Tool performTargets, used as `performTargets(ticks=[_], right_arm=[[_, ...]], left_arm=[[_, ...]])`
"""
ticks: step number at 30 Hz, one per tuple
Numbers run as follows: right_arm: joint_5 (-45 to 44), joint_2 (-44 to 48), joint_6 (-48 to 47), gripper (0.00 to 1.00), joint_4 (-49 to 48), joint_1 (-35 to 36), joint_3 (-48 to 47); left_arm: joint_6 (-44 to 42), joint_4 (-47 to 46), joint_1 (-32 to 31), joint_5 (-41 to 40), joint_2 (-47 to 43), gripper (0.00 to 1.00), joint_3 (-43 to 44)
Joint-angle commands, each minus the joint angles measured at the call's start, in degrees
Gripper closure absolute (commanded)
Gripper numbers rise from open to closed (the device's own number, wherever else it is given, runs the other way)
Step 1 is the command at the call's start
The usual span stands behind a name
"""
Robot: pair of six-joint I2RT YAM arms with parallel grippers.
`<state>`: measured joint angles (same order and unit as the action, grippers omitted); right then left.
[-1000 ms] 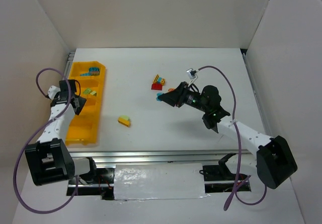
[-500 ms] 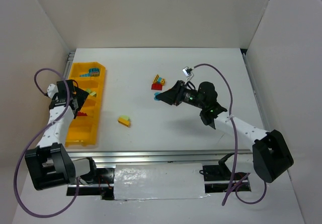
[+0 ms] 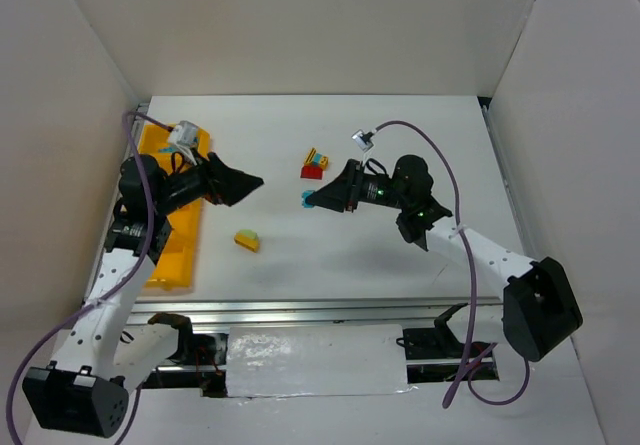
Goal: Sort the legos into containers by color
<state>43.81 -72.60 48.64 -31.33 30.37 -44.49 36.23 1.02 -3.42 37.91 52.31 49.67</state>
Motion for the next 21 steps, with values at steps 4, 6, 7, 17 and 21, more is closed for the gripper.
performTargets(ticks=[4, 6, 7, 17, 21], right_arm=[[11.6, 6.3, -0.7, 1.0, -2.2, 0.1, -1.7], [14.4, 6.9, -0.8, 1.0, -2.4, 0.1, -1.7], [15.0, 7.6, 0.0, 1.0, -3.3, 0.2, -1.5], [2.3, 13.2, 2.3, 1.0, 28.1, -0.4, -8.6], [5.6, 13.6, 4.3, 1.0, 31.2, -0.4, -9.1]], left_arm=[[10.0, -27.1, -10.4, 18.3, 3.1, 0.0, -1.7], [6.9, -27.0, -15.3, 15.9, 2.9, 0.0, -1.6], [4.8, -26.2, -17.1, 15.4, 2.5, 0.01, -1.2], [-31.5, -25.1, -33.8, -5.4, -6.3, 0.0, -11.2], [-41.4, -26.3, -39.4, -11.3, -4.2, 0.01, -10.3]])
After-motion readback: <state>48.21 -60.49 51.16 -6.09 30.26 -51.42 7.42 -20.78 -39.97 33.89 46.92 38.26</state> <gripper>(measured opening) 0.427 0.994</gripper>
